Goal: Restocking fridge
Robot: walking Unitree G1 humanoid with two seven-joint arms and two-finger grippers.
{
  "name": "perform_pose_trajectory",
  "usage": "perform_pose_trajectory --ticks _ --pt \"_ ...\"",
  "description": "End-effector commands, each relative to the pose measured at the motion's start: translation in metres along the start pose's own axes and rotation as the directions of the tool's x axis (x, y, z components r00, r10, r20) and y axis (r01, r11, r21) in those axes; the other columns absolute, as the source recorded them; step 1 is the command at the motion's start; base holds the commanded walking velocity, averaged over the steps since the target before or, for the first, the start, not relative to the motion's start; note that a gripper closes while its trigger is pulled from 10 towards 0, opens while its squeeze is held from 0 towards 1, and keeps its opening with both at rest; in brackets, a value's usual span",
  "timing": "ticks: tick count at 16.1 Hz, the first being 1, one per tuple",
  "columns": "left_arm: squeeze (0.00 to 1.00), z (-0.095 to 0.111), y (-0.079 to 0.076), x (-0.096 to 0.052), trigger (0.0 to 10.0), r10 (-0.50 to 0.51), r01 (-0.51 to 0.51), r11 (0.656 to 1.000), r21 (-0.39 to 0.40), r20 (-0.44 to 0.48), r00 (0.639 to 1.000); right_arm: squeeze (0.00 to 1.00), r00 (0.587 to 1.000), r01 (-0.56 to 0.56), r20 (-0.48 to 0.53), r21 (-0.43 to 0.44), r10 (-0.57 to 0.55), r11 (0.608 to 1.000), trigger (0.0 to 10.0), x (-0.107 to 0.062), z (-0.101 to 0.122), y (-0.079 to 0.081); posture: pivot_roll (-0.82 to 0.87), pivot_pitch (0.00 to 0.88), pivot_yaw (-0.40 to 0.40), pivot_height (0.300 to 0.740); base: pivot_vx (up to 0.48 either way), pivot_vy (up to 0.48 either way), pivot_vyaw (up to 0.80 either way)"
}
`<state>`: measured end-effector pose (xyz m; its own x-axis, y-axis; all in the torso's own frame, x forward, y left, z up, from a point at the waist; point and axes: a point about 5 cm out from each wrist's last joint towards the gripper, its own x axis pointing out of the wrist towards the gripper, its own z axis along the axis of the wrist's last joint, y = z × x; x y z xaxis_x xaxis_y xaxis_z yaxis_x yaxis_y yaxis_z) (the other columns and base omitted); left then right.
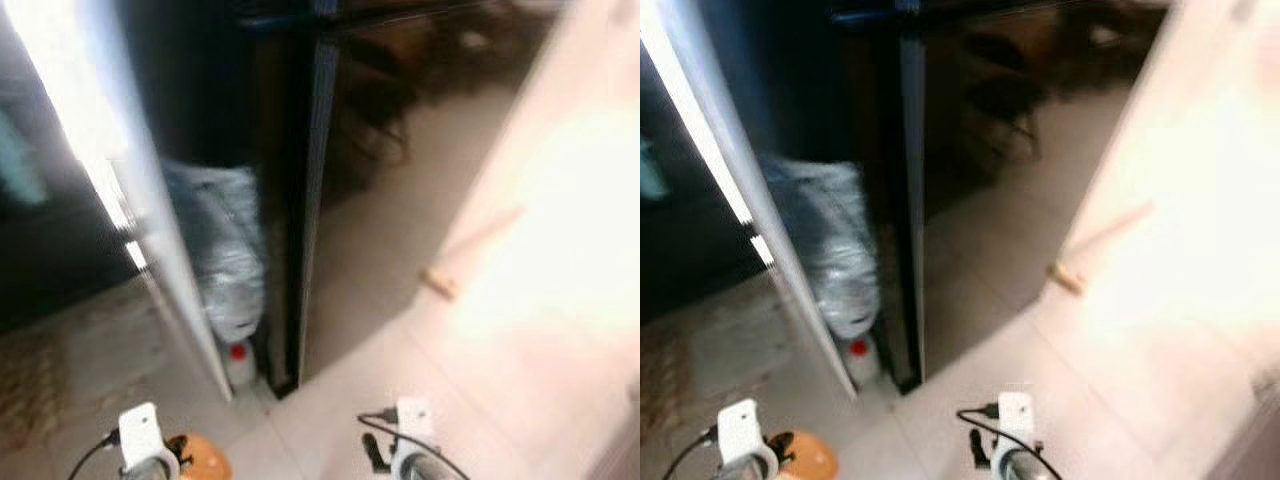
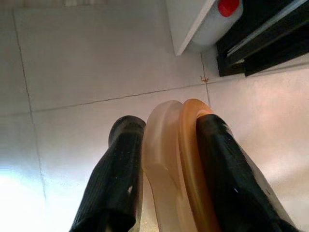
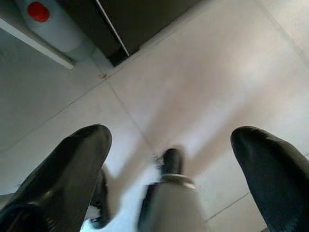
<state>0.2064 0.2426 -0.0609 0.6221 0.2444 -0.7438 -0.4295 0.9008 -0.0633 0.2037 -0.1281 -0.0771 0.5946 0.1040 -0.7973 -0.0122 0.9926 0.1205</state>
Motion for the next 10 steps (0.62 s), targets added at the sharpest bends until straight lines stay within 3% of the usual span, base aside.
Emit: perform_pose_trajectory --ticks 1,4,10 --pt "0.00 -0.0049 -0.0044 -0.0004 10.0 -0.014 0.014 1.000 0.013 -0.018 1.000 0.00 0.999 0.025 -0.020 -0.005 -0.026 1.000 10.0 -0.0016 -0.0054 -0.0097 0.04 0.054 -0.008 0.740 0.000 0.000 -0.80" --pt "0.00 -0.0049 -0.0039 -0.0004 10.0 -0.015 0.016 1.000 0.013 -0.018 1.000 0.00 1.000 0.027 -0.014 0.000 -0.027 1.000 10.0 -0.0016 -0.0047 -0.0097 0.04 0.058 -0.007 0.740 0.000 0.000 -0.67" --pt "0.00 -0.0098 0.0014 -0.0016 10.0 -0.009 0.009 1.000 0.005 -0.032 0.999 0.00 1.000 0.031 0.000 0.017 -0.031 0.999 10.0 -0.0013 -0.0027 -0.0091 0.04 0.073 -0.005 0.740 0.000 0.000 0.00"
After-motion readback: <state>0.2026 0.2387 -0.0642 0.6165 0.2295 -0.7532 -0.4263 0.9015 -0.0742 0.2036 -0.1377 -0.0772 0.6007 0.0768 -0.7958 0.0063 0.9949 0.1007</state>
